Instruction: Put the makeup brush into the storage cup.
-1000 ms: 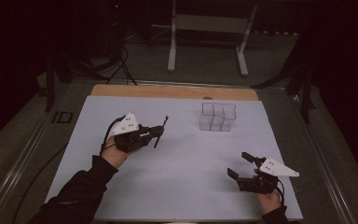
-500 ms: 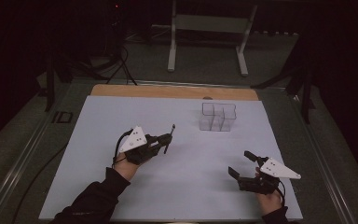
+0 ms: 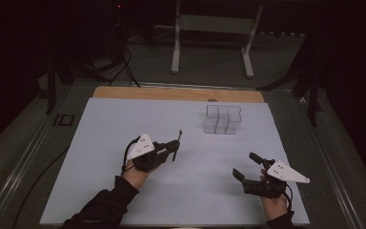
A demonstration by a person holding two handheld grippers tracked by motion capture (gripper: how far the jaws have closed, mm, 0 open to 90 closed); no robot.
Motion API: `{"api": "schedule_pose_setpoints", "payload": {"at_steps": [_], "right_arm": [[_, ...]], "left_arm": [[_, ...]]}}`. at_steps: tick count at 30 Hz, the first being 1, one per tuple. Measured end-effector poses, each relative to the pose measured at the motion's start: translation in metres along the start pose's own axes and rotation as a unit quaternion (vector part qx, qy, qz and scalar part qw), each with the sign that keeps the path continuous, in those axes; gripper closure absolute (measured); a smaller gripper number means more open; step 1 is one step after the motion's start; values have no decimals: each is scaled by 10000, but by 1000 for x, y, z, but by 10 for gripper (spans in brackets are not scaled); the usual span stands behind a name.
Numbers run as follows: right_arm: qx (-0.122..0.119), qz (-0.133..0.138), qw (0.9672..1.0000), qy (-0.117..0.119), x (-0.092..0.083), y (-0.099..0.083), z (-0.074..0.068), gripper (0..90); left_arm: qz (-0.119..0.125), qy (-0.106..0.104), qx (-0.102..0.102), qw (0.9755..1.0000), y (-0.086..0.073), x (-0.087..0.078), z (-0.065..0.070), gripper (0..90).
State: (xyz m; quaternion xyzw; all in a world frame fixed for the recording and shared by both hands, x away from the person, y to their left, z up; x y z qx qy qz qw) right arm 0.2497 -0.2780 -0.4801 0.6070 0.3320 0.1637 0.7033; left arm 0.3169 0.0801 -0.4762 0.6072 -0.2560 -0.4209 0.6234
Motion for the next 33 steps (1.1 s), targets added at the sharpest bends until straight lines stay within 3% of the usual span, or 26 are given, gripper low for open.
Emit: {"api": "schedule_pose_setpoints", "payload": {"at_steps": [2,4,8,17,26,28,33], "right_arm": [[5,26,10000,-65,0,3,-2,138],[59,-114,9999,-4,0,15,-7,143],[38,-451,9990,-43,7,32,-14,142],[-59,-273,9992,282,24,64,-27,114],[180,-157,9985,497,44,85,-40,109],[248,-214,9975,622,53,93,-46,129],[298,-289,9968,678,62,100,-52,163]], "left_arm": [[0,0,0,10000,0,0,0,855],[33,164,66,9998,-1,0,2,856],[39,125,1,9999,-2,1,4,855],[35,154,20,9999,-5,2,4,855],[45,119,-21,9999,-6,2,5,855],[42,101,-14,9999,-6,3,7,855],[34,87,13,10000,-7,4,8,855]]}}
Point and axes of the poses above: each handheld gripper's, and its own axes: x roughly forward along the jaws, y roughly out of its top, z roughly to its right, the point moved 2 cm from there along x, roughly forward along the jaws, and after that the axes turned 5 degrees about -x, right-handed, at the moved point
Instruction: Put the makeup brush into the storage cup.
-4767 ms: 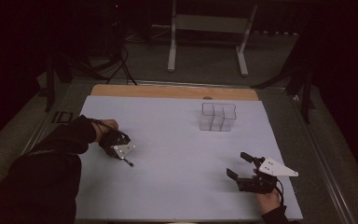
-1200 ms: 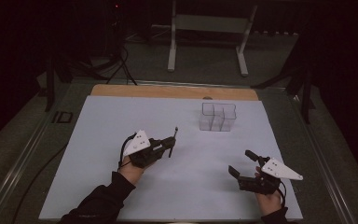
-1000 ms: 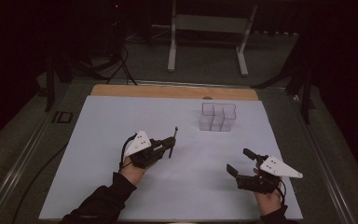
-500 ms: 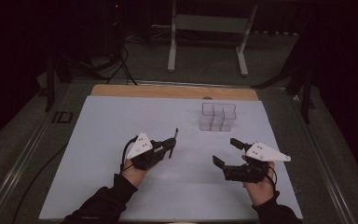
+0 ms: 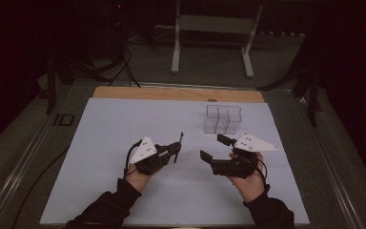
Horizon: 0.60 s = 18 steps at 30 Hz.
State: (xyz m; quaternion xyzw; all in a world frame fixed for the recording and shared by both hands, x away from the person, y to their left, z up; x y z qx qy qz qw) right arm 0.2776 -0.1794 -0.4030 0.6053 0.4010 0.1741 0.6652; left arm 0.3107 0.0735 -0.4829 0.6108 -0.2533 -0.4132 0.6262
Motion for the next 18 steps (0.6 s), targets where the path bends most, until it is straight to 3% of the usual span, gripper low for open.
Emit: {"api": "schedule_pose_setpoints", "payload": {"at_steps": [1,4,9,18], "right_arm": [[40,-28,10000,25,5,4,-4,231],[64,-95,9999,7,13,6,-9,321],[219,-193,9996,-59,28,7,-13,424],[342,-342,9988,90,49,5,-19,588]], "left_arm": [[-5,-8,-14,10000,0,0,0,855],[-9,-10,-24,10000,0,1,0,855],[41,-23,-21,10000,1,0,1,855],[57,-114,-31,9999,1,0,5,855]]}}
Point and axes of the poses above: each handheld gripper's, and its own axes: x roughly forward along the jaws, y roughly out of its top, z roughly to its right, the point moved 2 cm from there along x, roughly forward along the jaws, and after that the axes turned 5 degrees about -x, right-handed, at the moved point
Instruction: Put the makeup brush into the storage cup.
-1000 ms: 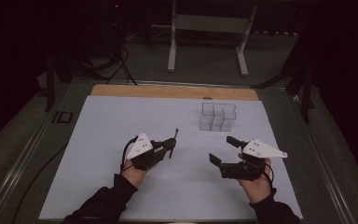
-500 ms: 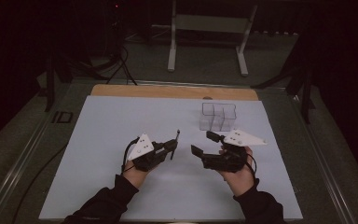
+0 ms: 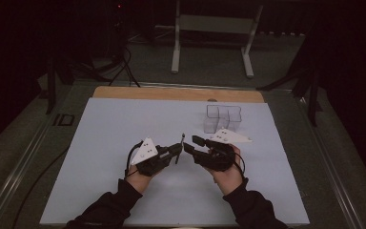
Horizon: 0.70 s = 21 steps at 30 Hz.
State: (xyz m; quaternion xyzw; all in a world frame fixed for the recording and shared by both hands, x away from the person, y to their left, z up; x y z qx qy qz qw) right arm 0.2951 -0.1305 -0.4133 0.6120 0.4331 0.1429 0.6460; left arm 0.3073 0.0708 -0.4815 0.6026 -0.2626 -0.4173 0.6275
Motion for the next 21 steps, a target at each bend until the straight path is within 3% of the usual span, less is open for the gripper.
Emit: {"api": "schedule_pose_setpoints", "payload": {"at_steps": [6,15,21], "right_arm": [[50,-27,10000,-6,9,-1,-1,738],[-10,-160,9999,4,18,-3,-1,829],[-47,-134,9999,-54,18,-4,-1,842]], "left_arm": [[3,-10,24,10000,0,0,0,855],[-64,-50,55,10000,-1,1,2,855],[-63,-61,51,9999,-1,2,2,851]]}}
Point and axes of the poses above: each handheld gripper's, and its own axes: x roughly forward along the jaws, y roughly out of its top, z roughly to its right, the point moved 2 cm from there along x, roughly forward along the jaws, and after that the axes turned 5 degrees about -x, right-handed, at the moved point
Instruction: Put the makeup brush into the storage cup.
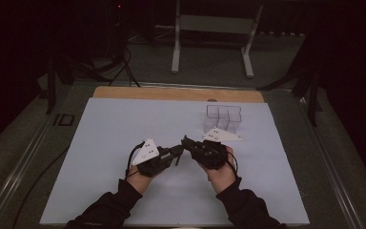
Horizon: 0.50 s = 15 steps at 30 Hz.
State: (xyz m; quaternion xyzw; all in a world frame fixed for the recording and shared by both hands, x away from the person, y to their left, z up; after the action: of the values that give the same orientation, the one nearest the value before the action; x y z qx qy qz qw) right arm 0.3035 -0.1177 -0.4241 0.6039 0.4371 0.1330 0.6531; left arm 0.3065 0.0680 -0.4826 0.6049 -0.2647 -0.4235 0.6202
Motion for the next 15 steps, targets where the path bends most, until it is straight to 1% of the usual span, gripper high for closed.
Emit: {"api": "schedule_pose_setpoints", "payload": {"at_steps": [1,2,3,4,6,7,8,10,12,15], "right_arm": [[-62,7,10000,-21,0,0,-1,842],[-120,8,9999,-52,-1,1,-1,842],[-163,24,9998,-80,-2,1,-2,843],[-197,29,9998,-83,-2,2,-1,843],[-254,38,9996,-115,-4,4,0,843],[-273,17,9996,-122,-5,4,0,842],[-297,18,9995,-138,-5,5,1,842],[-304,21,9994,-139,-7,6,4,843],[-353,38,9992,-170,-9,7,6,843],[-388,56,9991,-180,-13,10,9,843]], "left_arm": [[-39,7,-56,10000,1,0,0,844],[-80,52,-132,9999,2,1,1,762],[-72,80,-124,9999,2,1,2,683],[-102,80,-144,9998,3,0,2,652],[-146,68,-252,9996,4,0,3,583],[-125,65,-289,9995,5,0,3,548],[-141,54,-338,9993,6,0,3,529],[-216,86,-445,9987,7,0,3,451],[-239,121,-468,9985,7,-1,2,434],[-297,115,-467,9984,8,-2,2,406]]}}
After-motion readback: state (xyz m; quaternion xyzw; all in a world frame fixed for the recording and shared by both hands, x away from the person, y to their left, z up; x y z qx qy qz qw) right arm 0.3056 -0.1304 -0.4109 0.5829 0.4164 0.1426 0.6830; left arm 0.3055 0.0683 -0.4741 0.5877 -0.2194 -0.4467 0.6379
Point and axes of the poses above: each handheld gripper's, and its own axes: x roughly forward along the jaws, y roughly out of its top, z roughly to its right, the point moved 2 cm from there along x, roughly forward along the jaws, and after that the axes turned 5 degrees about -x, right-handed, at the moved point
